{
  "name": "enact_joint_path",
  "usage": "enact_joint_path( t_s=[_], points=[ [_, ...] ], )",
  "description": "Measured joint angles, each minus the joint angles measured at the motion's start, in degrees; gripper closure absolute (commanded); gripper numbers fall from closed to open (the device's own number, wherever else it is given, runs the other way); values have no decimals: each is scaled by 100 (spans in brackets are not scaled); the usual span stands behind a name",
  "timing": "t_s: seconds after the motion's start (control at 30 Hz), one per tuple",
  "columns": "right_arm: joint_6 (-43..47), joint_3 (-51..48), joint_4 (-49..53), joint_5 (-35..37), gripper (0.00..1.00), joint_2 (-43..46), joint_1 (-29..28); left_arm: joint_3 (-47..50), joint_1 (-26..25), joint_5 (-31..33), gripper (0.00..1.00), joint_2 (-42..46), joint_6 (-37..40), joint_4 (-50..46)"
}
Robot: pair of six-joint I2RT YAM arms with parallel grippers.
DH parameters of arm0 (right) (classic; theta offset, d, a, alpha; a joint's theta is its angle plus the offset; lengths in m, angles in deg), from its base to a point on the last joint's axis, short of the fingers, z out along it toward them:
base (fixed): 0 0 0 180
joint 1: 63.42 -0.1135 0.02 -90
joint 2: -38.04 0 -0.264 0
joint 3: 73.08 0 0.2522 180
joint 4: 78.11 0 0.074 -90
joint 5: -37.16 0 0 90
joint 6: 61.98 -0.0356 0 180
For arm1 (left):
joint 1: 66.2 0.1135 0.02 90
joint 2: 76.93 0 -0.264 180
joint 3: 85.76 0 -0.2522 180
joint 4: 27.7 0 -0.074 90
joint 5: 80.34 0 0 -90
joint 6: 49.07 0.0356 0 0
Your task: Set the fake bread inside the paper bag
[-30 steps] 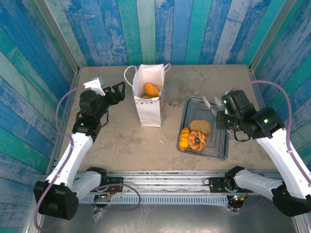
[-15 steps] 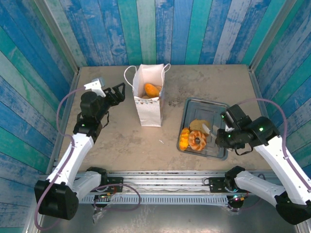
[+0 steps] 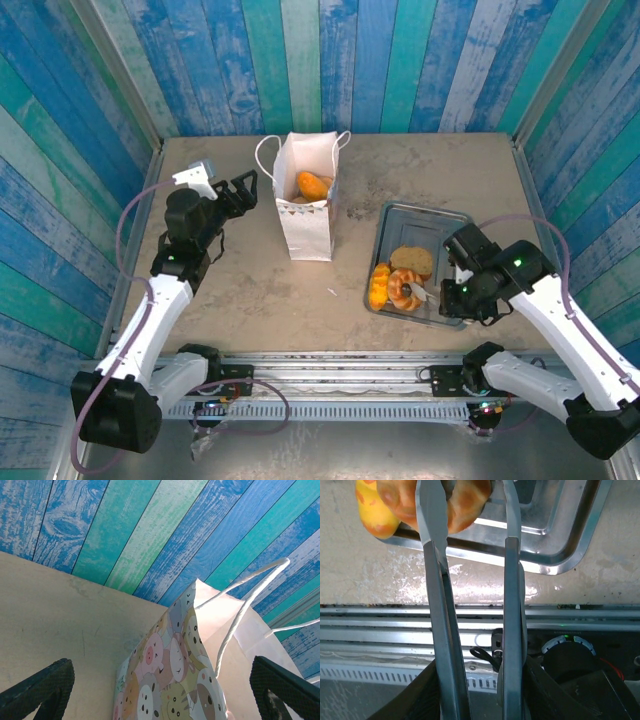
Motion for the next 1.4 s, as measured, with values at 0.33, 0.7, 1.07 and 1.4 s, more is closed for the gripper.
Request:
enact_joint_path(
  t_s=[0.33,0.7,1.07,1.4],
  points=[
    [111,-149,-33,-15,60,52,83,-2,0,44,6,-2,0,-22],
    [544,-149,-232,-243,60,-166,490,-7,0,57,6,-13,20,-98],
    [962,-361,-317,-466,60,-361,848,-9,0,68,6,-33,24,-107],
    [1257,-577,-531,-730,68,-457,1097,-35,0,72,6,-33,24,-131]
  ],
)
